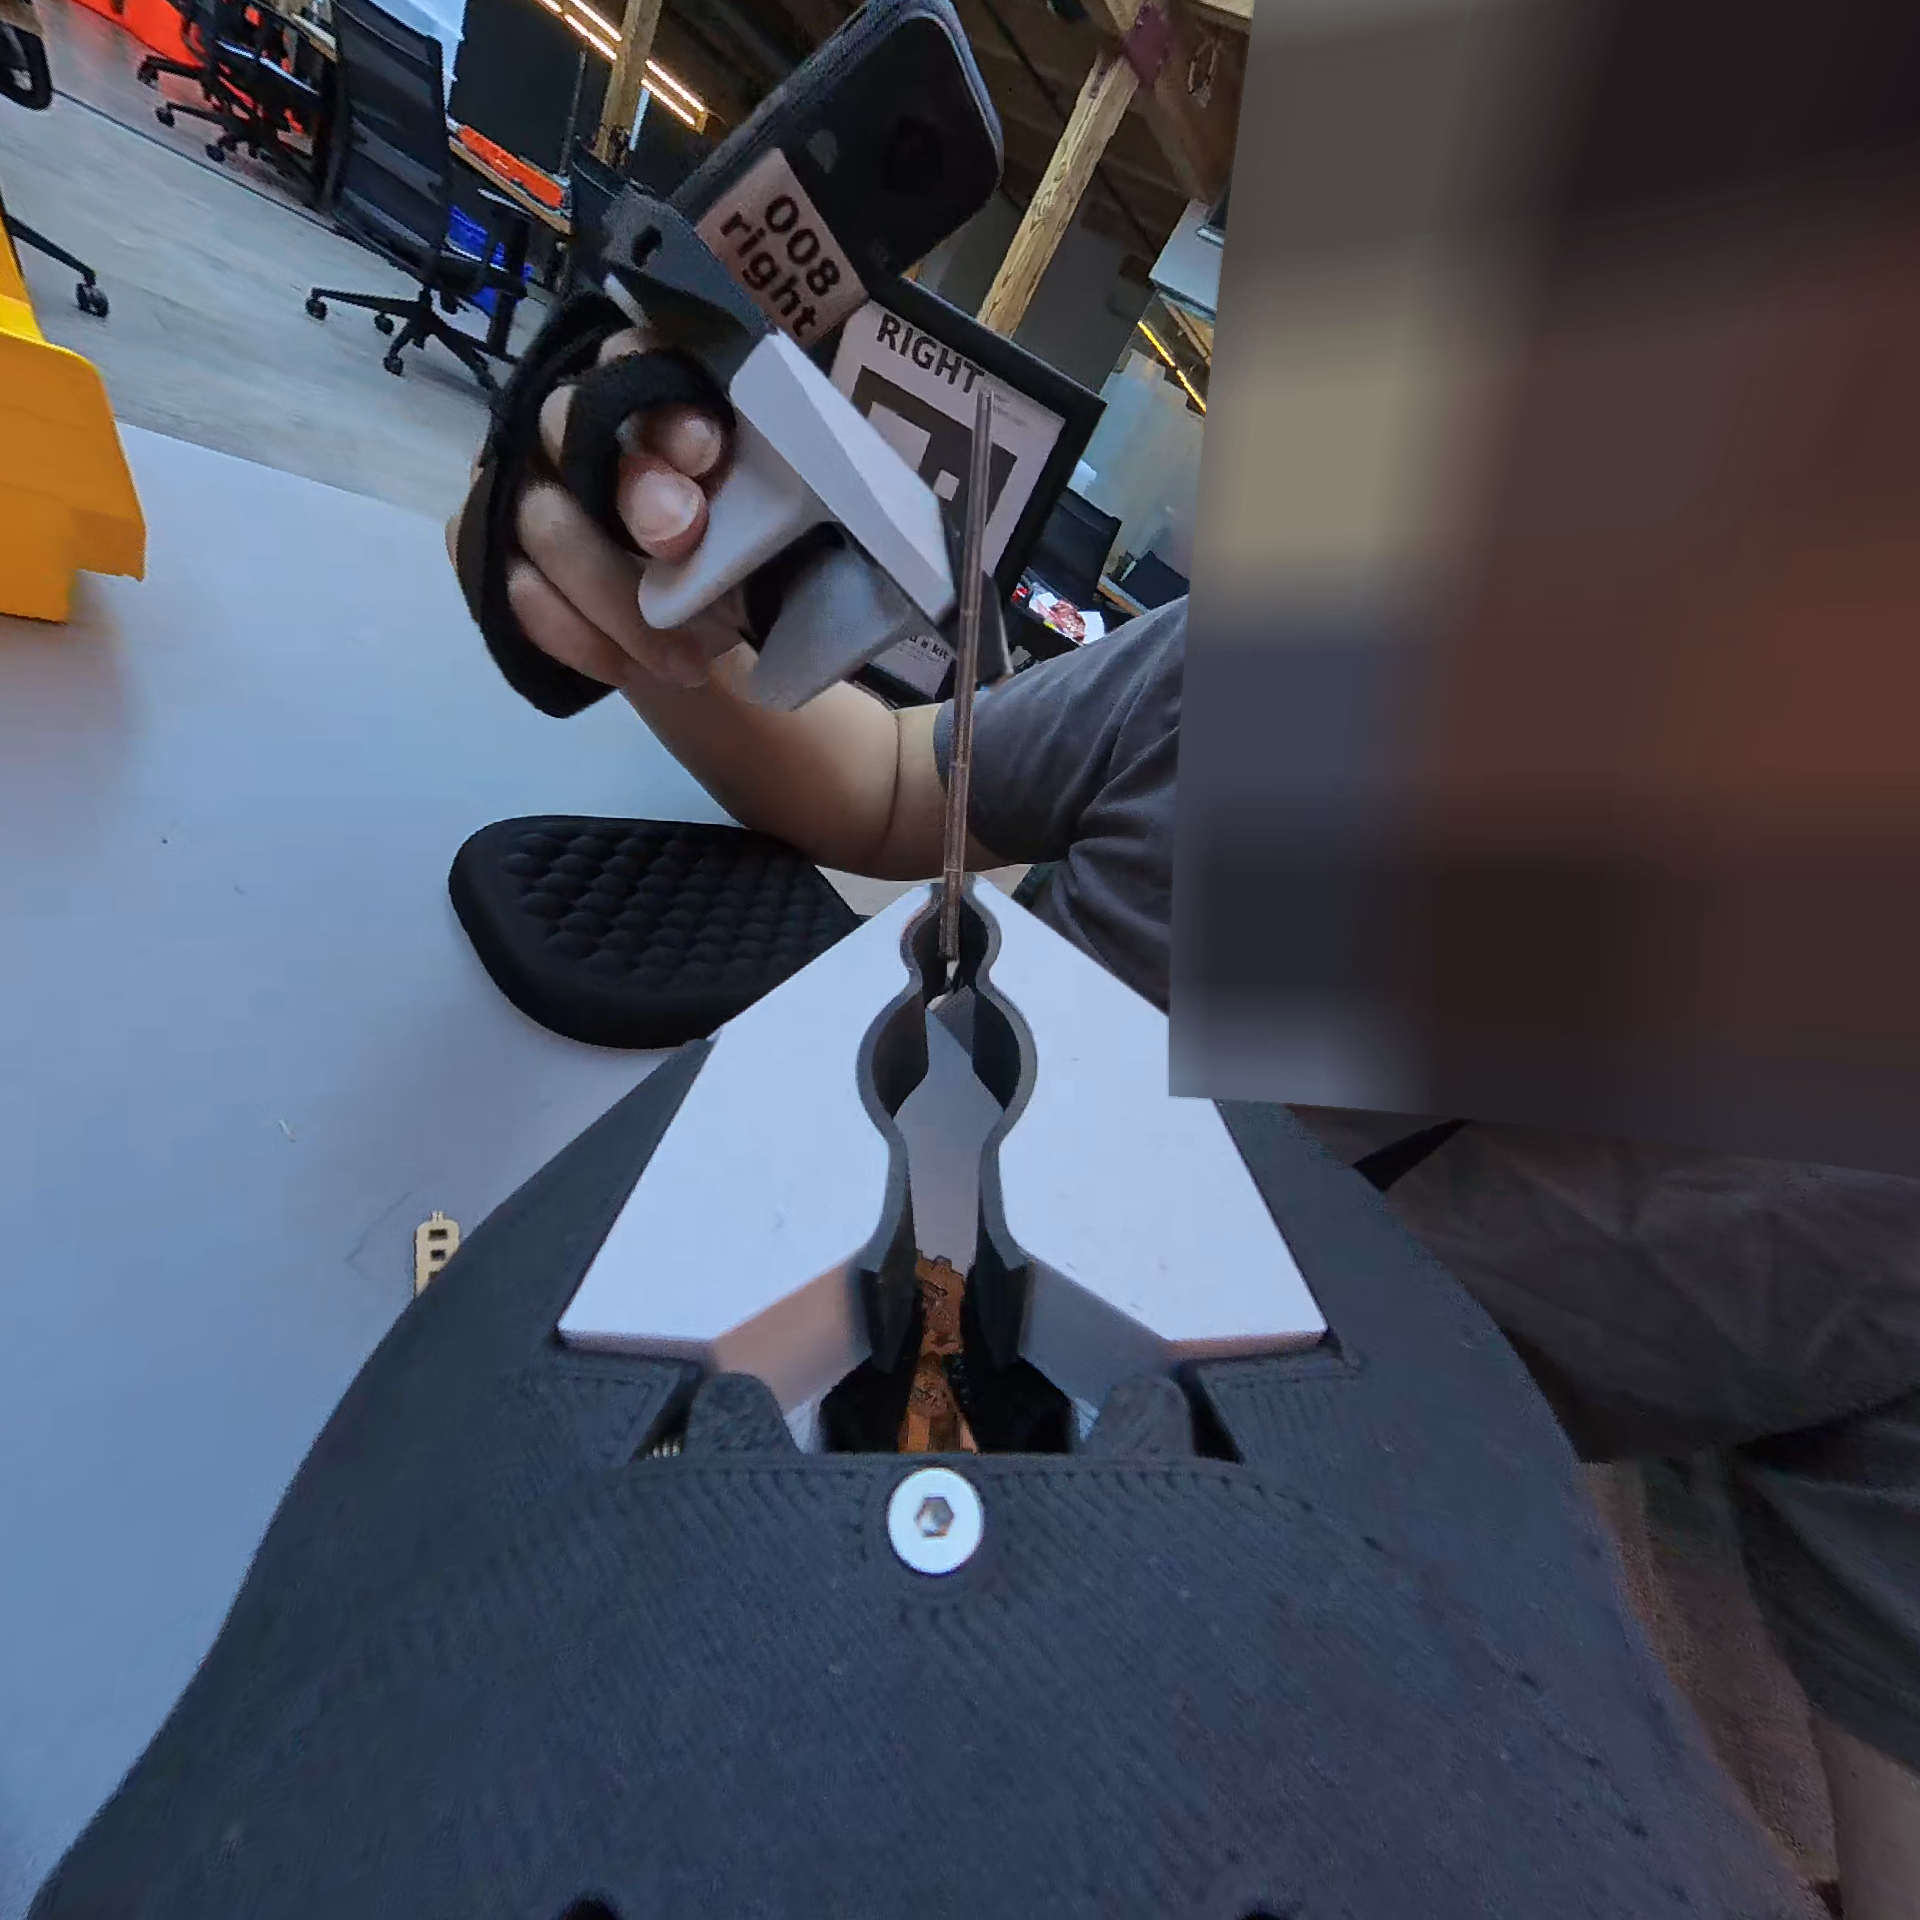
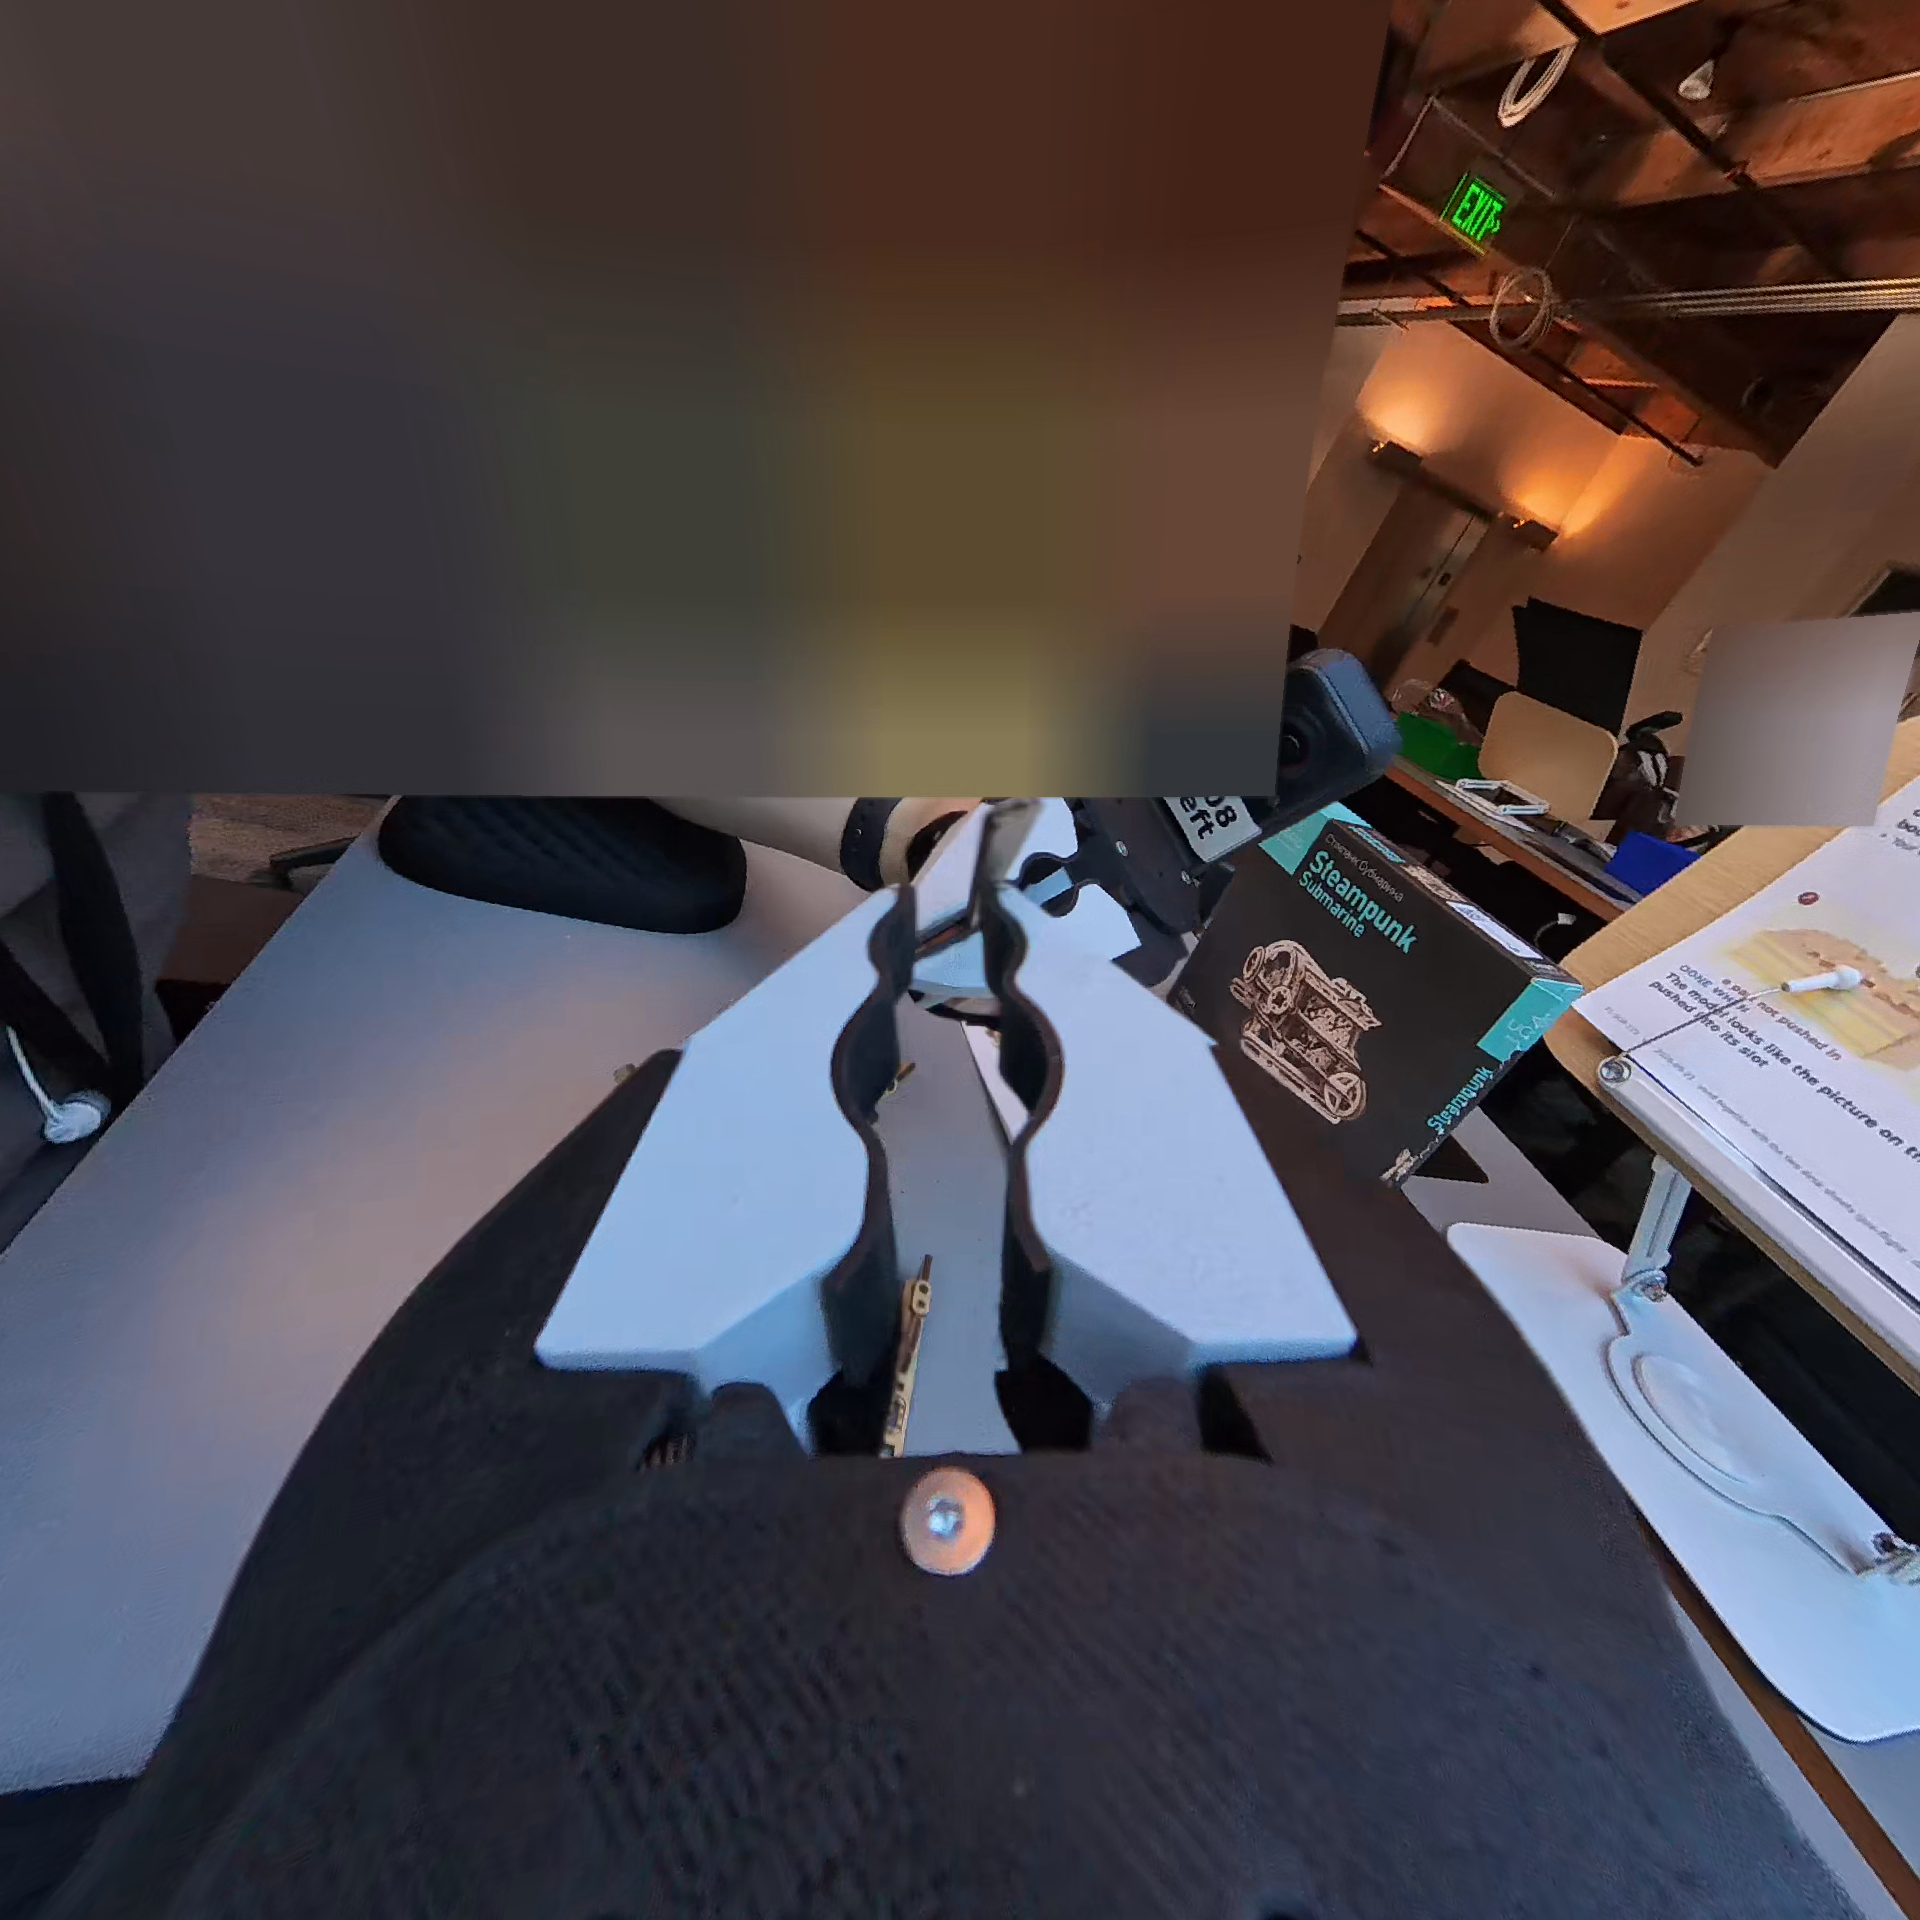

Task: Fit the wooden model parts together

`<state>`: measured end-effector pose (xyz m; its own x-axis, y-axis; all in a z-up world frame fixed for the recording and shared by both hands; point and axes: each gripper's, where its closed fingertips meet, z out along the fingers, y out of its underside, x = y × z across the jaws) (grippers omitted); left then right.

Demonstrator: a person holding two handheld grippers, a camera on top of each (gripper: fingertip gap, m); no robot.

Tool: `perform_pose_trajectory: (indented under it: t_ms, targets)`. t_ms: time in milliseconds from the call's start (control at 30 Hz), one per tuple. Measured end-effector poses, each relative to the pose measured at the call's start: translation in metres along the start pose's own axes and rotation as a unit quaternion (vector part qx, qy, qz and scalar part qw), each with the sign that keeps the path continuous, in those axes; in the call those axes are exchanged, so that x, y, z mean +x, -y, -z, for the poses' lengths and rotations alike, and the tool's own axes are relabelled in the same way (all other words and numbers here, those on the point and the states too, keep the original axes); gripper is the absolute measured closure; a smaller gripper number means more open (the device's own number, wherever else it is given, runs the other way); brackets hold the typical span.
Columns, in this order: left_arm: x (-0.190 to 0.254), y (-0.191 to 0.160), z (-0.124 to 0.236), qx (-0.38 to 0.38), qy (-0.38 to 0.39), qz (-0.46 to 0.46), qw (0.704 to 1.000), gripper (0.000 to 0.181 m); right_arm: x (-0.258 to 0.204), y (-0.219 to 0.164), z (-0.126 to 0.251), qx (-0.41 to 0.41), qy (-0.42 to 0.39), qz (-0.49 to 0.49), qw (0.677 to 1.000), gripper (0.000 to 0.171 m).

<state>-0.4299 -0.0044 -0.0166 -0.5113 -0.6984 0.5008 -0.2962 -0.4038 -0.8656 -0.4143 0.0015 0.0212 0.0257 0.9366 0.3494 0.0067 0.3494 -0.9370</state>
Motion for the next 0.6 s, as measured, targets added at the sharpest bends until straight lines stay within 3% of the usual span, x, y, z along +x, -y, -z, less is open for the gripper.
perform_pose_trajectory:
  t_ms: [33, 167, 267, 433, 567, 600]
  targets:
    - [-0.001, 0.001, 0.000, 0.001, -0.003, 0.002, 1.000, 0.181, 0.001, 0.000, 0.001, -0.002, -0.003, -0.006, 1.000, 0.152]
    - [-0.003, 0.004, 0.001, 0.004, -0.017, 0.008, 1.000, 0.181, 0.006, 0.001, 0.002, 0.007, -0.013, -0.014, 1.000, 0.152]
    - [-0.006, 0.003, 0.001, 0.002, -0.016, 0.009, 1.000, 0.181, 0.010, -0.001, 0.003, 0.012, -0.013, -0.040, 0.999, 0.141]
    - [-0.011, -0.001, 0.000, -0.011, -0.018, 0.019, 1.000, 0.181, 0.011, 0.001, 0.008, 0.021, -0.007, -0.047, 0.999, 0.165]
    - [-0.014, -0.005, -0.005, -0.021, -0.027, 0.033, 0.999, 0.181, 0.008, 0.005, 0.008, 0.026, -0.009, -0.031, 0.999, 0.160]
    - [-0.014, -0.007, -0.006, -0.023, -0.030, 0.036, 0.999, 0.181, 0.005, 0.005, 0.007, 0.023, -0.002, -0.031, 0.999, 0.168]
